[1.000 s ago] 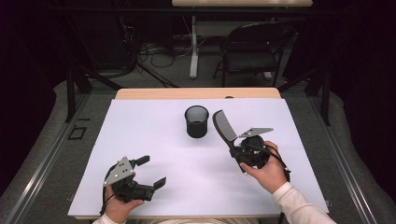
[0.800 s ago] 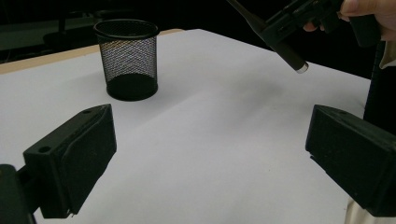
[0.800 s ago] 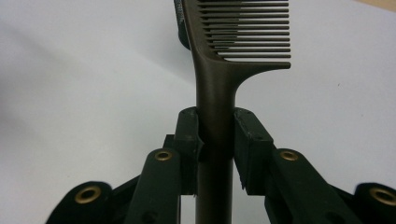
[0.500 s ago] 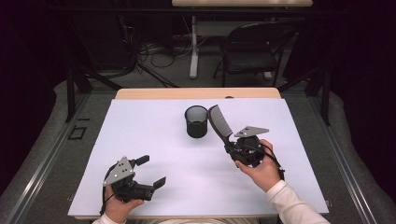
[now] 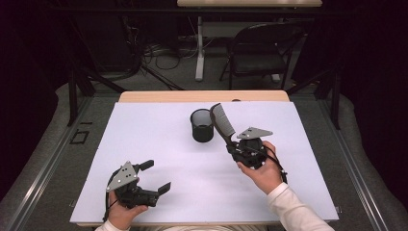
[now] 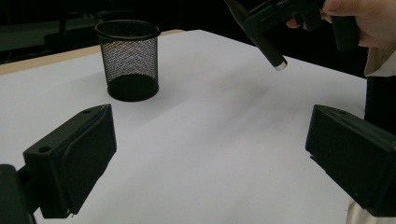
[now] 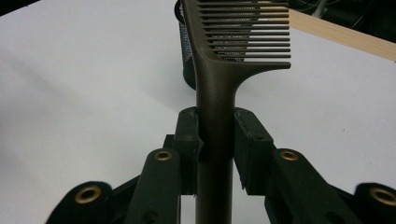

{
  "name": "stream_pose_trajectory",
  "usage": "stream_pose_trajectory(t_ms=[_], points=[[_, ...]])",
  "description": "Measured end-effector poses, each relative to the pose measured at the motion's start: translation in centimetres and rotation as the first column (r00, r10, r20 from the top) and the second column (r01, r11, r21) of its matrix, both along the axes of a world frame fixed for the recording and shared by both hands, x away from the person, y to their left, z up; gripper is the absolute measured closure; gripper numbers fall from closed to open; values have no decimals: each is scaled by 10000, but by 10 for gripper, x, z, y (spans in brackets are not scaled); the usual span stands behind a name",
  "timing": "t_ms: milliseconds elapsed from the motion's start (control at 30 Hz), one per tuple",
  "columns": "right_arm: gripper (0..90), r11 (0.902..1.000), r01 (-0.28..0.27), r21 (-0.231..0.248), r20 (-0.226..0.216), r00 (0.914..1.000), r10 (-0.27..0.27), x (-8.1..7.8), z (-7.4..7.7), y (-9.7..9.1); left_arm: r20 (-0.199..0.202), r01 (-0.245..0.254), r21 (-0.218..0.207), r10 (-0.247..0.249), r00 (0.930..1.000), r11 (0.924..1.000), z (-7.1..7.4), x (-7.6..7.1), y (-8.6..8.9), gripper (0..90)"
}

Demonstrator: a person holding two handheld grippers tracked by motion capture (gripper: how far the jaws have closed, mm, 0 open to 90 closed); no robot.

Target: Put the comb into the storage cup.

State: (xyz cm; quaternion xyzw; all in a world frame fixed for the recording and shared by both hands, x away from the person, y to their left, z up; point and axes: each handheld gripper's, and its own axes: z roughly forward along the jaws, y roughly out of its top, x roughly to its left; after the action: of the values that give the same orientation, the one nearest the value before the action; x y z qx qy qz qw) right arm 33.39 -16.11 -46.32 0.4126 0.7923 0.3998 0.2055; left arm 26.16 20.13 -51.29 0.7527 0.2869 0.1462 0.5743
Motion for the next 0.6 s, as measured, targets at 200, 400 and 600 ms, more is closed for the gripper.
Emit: stream_pose_trajectory(t_ms=[200,400,600], points=[[728,9996,-40,263,298,9996,32,0,3,6,-7,-66,5,66,10000,10000,0,0,1,22],[728,9986,-110,520,535,9985,82,-3,6,11,10,-74,1,74,10000,10000,0,0,1,22],[728,9979,-309,567,807,9964,263,-6,8,21,-13,-56,11,56,10000,10000,0,0,0,22]])
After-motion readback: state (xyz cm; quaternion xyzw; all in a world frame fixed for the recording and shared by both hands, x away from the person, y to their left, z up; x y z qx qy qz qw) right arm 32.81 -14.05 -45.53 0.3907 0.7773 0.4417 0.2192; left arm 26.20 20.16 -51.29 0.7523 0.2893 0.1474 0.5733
